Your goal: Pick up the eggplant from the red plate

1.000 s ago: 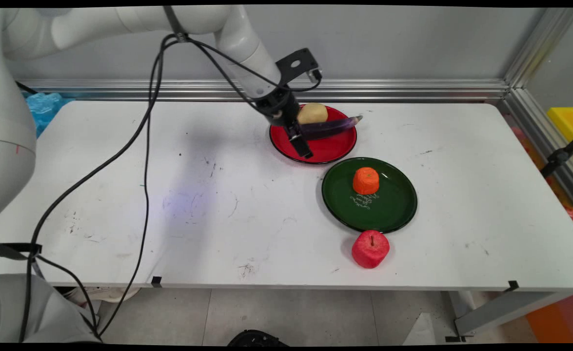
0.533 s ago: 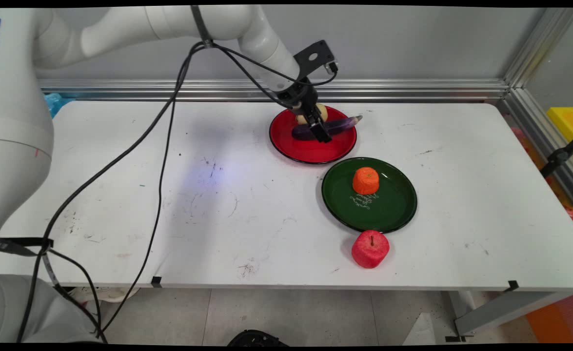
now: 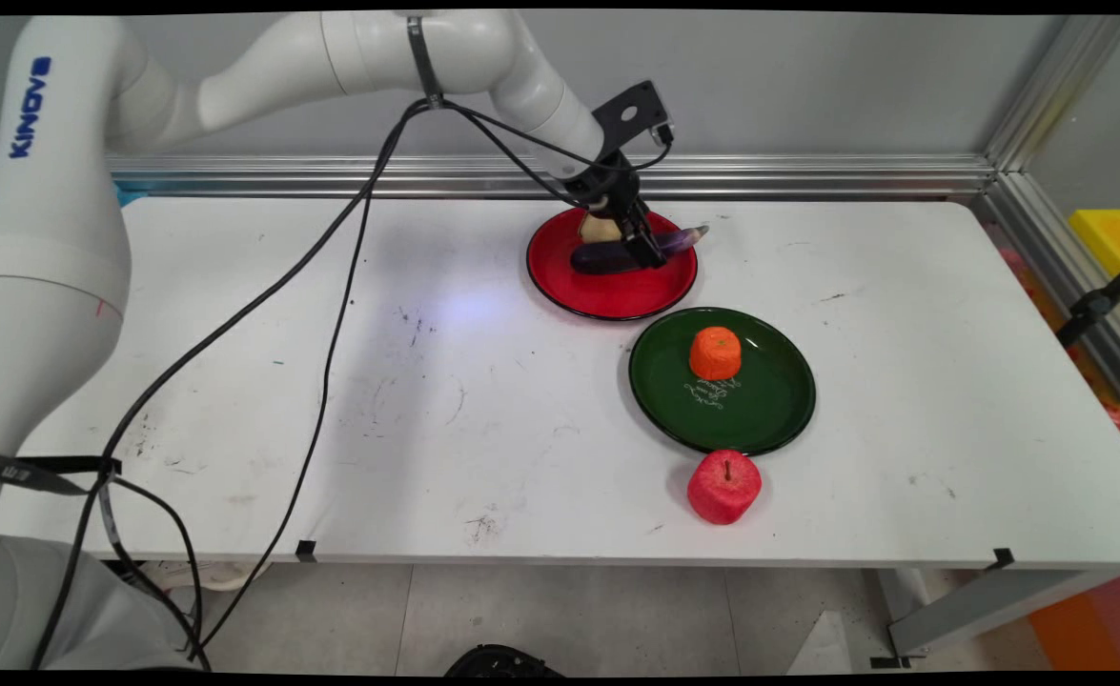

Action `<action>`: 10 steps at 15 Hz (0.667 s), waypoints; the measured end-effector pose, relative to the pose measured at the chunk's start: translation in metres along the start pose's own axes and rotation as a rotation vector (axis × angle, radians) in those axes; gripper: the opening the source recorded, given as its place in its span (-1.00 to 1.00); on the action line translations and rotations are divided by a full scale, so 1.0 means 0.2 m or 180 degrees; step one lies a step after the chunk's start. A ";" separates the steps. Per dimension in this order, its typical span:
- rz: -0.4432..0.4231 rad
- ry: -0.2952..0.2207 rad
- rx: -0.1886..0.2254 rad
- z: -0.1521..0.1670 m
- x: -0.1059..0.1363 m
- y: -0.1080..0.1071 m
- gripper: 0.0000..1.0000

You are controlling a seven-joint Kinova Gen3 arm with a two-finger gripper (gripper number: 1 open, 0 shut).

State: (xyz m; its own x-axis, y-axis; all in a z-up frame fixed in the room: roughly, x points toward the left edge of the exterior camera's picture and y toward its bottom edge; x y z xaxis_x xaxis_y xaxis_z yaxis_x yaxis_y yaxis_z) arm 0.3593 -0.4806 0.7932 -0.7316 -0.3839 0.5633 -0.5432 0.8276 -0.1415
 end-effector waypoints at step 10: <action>0.0143 0.0086 -0.0068 0.14 -0.05 -0.09 1.00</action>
State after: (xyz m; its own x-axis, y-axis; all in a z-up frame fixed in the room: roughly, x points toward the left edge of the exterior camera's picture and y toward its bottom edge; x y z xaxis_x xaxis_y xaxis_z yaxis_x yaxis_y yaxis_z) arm 0.3647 -0.5022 0.7661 -0.7436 -0.3351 0.5786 -0.5009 0.8524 -0.1501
